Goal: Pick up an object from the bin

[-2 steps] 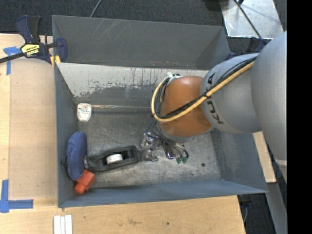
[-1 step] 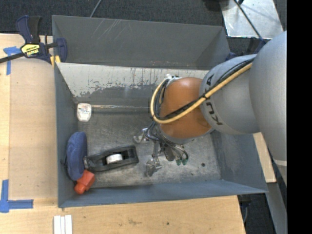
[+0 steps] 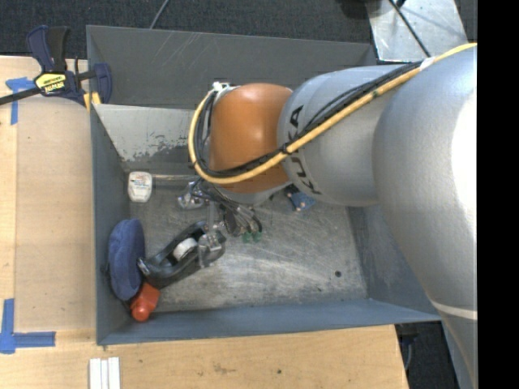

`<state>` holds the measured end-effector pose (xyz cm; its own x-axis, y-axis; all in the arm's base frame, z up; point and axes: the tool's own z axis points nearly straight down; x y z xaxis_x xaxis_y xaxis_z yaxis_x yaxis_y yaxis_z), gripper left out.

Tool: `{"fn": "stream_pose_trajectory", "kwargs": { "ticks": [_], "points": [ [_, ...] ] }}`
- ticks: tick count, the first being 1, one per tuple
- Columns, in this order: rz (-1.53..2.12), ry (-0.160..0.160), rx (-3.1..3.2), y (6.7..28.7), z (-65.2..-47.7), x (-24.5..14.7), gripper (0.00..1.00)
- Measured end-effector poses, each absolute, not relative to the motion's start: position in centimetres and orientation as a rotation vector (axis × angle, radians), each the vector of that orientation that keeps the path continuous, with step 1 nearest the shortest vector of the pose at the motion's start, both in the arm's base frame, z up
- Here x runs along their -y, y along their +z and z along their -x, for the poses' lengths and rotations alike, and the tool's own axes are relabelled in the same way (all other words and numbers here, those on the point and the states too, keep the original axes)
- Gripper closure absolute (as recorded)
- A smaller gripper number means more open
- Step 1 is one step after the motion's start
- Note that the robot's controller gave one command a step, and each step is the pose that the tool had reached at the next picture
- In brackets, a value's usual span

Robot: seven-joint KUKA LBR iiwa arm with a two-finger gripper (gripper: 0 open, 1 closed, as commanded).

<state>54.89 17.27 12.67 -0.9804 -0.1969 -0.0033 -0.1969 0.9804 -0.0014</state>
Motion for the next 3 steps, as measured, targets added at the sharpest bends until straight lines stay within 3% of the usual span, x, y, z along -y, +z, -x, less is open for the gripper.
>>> {"fn": "stream_pose_trajectory", "kwargs": {
  "ticks": [1, 2, 3],
  "points": [
    [0.173, -0.005, -3.148, 10.5, -54.4, -16.4, 0.00],
    [0.178, -0.011, -3.171, 10.3, -54.0, -16.3, 1.00],
    [0.154, -0.003, -3.143, 14.2, -50.4, -16.0, 1.00]
  ]
}}
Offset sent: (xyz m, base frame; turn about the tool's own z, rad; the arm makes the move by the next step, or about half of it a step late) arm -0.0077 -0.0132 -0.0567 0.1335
